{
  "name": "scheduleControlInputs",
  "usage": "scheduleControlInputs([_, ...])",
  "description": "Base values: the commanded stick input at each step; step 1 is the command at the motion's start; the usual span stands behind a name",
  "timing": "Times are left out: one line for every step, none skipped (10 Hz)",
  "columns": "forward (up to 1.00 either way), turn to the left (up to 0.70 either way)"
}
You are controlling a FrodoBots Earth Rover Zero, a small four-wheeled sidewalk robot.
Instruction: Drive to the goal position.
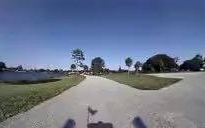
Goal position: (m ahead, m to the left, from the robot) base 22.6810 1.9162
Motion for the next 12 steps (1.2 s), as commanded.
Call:
scheduleControlInputs([0.7, 0.0])
scheduleControlInputs([0.7, 0.0])
scheduleControlInputs([0.7, 0.0])
scheduleControlInputs([0.7, 0.0])
scheduleControlInputs([0.7, 0.18])
scheduleControlInputs([0.7, 0.29])
scheduleControlInputs([0.7, 0.35])
scheduleControlInputs([0.7, 0.35])
scheduleControlInputs([0.7, 0.05])
scheduleControlInputs([0.7, 0.0])
scheduleControlInputs([0.7, 0.0])
scheduleControlInputs([0.7, 0.0])
